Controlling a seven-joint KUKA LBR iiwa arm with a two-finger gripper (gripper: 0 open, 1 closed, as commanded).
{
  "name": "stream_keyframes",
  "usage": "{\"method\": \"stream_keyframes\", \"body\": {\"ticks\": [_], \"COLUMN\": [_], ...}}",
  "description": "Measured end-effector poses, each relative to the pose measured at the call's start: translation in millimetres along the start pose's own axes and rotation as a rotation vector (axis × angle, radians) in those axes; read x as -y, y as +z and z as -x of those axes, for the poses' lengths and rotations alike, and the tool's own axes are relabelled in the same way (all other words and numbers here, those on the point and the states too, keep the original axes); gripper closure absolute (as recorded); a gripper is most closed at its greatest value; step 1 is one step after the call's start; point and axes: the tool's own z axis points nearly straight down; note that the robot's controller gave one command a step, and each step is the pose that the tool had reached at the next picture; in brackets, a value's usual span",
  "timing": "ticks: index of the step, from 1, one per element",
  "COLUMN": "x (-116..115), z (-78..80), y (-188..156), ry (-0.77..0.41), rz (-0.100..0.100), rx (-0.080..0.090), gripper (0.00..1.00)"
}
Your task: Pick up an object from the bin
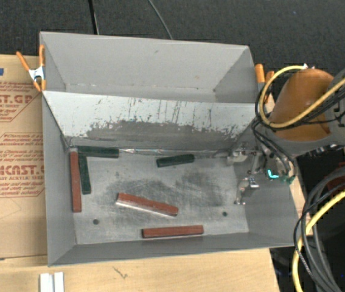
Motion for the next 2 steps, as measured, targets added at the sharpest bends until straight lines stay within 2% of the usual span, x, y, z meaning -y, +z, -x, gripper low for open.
{"method": "stream_keyframes", "body": {"ticks": [1,2], "x": [-0.2,-7.9], "z": [2.1,-28.2], "y": [-3.6,29.2], "ry": [-0.001,-0.056], "rz": [-0.001,-0.002], "rx": [0.007,0.011], "gripper": [0.00,0.00]}}
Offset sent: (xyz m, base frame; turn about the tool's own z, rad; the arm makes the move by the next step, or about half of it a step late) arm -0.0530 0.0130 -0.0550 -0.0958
